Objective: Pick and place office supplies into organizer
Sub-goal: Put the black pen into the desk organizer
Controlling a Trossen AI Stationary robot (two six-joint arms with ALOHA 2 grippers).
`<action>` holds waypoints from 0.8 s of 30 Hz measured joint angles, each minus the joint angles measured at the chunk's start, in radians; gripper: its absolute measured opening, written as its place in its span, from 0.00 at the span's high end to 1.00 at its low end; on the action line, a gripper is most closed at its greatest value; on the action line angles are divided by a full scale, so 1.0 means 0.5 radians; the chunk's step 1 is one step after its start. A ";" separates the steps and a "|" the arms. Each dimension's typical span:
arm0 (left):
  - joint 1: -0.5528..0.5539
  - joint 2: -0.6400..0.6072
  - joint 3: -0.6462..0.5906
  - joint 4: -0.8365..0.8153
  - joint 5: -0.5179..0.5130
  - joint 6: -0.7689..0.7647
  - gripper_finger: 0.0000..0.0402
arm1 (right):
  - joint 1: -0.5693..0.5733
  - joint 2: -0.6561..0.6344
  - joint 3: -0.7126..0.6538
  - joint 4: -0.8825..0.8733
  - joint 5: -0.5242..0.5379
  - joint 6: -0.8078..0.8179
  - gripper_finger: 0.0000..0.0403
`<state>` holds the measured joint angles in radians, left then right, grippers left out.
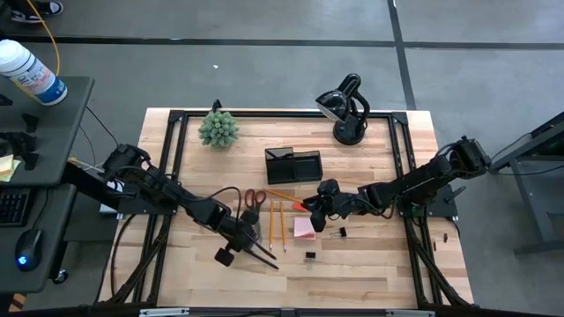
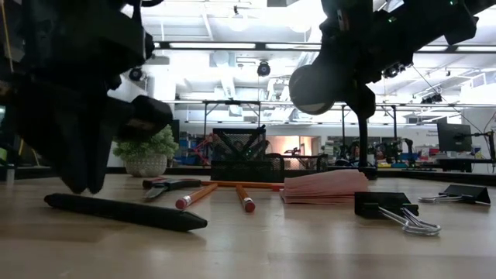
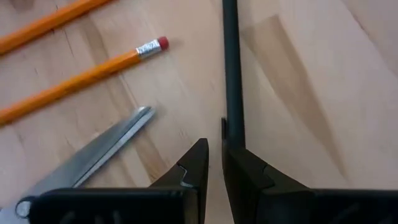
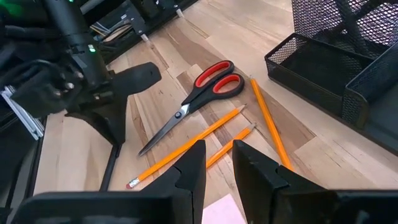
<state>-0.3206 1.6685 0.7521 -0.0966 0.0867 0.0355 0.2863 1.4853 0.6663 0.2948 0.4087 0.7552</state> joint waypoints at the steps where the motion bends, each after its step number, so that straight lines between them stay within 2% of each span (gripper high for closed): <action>1: 0.000 0.014 0.000 0.025 0.005 -0.012 0.91 | 0.000 0.000 0.001 -0.003 -0.001 0.001 0.82; 15: 0.000 0.020 0.001 0.040 0.118 0.018 0.91 | 0.000 0.000 0.001 -0.004 -0.043 0.005 0.82; 24: -0.001 0.024 0.006 -0.029 0.072 -0.042 0.91 | 0.000 0.000 0.001 -0.004 -0.045 -0.009 0.82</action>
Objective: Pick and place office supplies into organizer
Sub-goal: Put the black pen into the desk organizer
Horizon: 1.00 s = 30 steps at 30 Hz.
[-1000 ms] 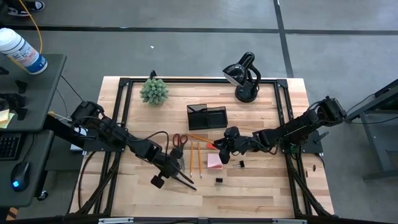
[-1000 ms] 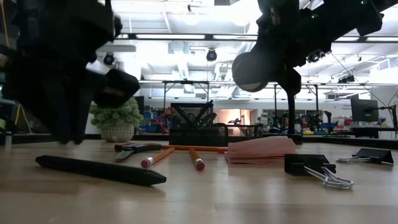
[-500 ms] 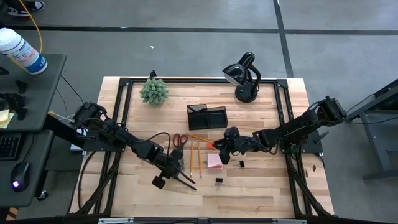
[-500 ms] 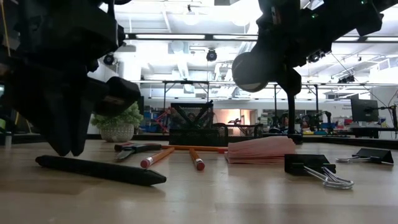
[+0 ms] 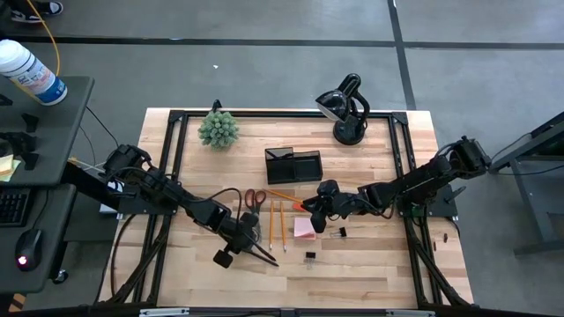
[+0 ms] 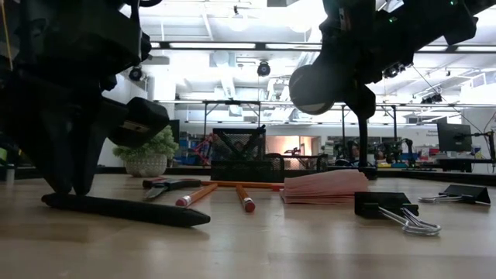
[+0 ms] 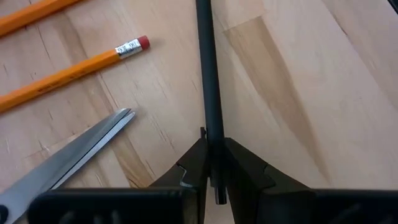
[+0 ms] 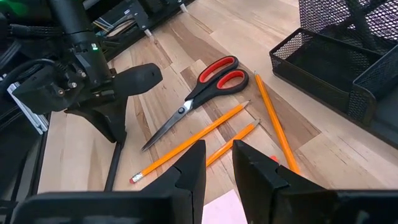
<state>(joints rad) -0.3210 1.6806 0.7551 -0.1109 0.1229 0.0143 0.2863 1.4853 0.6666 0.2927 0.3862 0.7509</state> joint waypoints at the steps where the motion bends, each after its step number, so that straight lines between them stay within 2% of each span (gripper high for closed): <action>1: 0.000 0.000 0.000 -0.002 0.001 0.000 0.91 | 0.000 0.000 0.000 0.000 0.000 0.000 0.82; 19: 0.000 0.005 -0.003 0.006 -0.008 -0.039 0.90 | 0.000 0.000 0.000 0.000 -0.001 -0.001 0.82; 30: -0.002 0.014 -0.009 -0.025 -0.074 -0.096 0.72 | 0.000 0.000 0.000 -0.003 -0.001 -0.001 0.82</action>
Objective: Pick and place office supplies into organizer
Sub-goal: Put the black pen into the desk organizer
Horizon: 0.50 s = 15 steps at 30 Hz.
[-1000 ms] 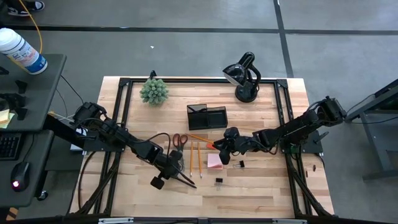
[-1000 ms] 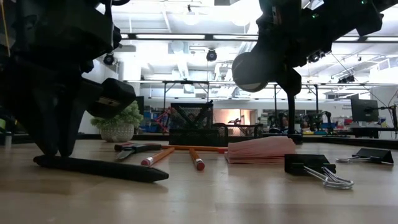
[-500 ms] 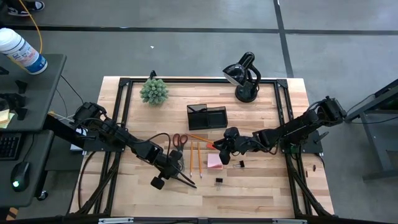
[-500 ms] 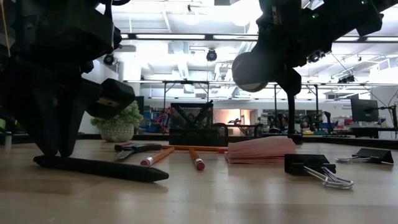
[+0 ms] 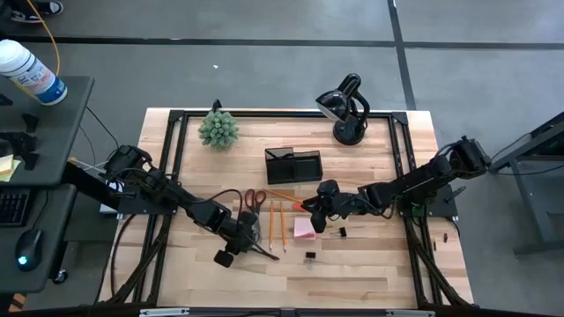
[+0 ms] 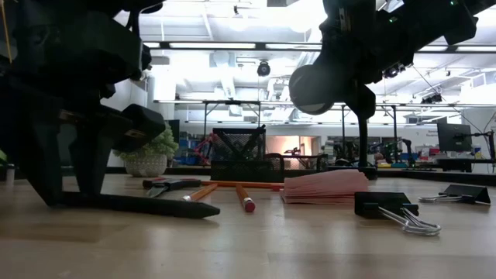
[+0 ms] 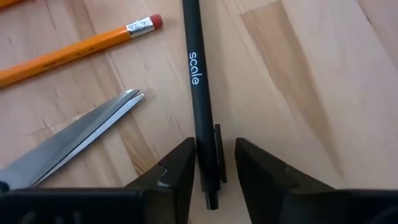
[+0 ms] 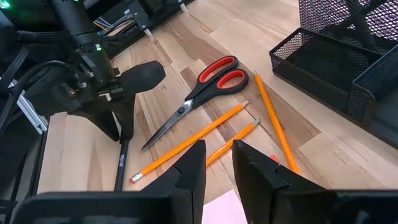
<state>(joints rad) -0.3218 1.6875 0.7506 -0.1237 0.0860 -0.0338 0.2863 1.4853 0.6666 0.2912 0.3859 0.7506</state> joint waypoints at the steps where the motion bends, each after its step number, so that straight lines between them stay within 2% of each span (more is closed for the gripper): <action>1: 0.000 0.000 0.001 -0.002 0.000 0.000 0.71 | 0.000 0.000 0.000 -0.002 0.000 0.000 0.82; 7: 0.000 0.046 0.006 0.003 -0.023 0.000 0.73 | 0.000 0.000 0.000 -0.006 -0.006 0.000 0.82; 15: 0.002 0.078 0.011 0.000 -0.064 -0.090 0.92 | 0.001 0.000 0.000 -0.007 -0.029 0.000 0.82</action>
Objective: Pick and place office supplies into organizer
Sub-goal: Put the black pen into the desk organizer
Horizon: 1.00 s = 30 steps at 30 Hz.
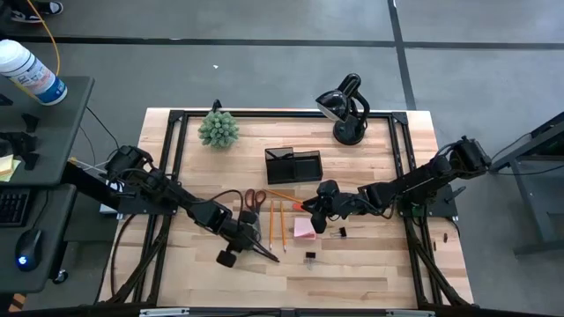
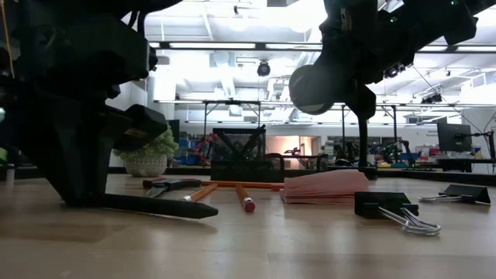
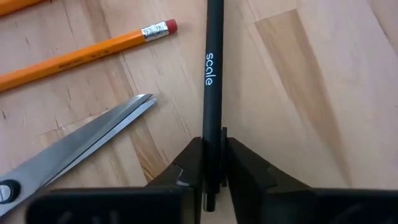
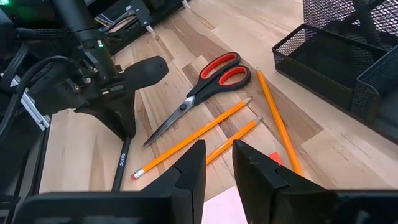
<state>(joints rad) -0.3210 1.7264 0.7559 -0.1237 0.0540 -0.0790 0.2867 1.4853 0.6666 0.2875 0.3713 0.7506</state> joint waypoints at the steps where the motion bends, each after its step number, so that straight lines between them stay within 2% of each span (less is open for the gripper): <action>1: 0.000 0.000 0.000 -0.001 0.000 -0.019 0.94 | 0.000 0.000 0.000 0.001 -0.001 0.000 0.82; 5: -0.002 0.000 0.000 0.001 -0.024 -0.095 0.96 | 0.000 0.000 0.000 0.000 0.000 0.000 0.82; 12: -0.001 0.002 -0.006 0.043 -0.029 -0.261 0.90 | 0.000 0.000 0.000 -0.004 0.007 0.000 0.82; 17: 0.001 0.004 -0.012 0.145 -0.016 -0.262 0.93 | 0.000 0.000 0.000 -0.022 0.027 0.000 0.82; 22: 0.004 0.018 -0.017 0.331 0.105 -0.187 0.95 | 0.000 0.000 0.000 -0.044 0.029 -0.034 0.82; 30: 0.001 0.019 -0.016 0.385 0.315 -0.218 0.94 | 0.000 0.000 0.000 -0.053 0.021 -0.075 0.82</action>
<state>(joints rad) -0.3206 1.7361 0.7479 0.0688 0.2113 -0.1883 0.2867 1.4853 0.6666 0.2608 0.3815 0.7132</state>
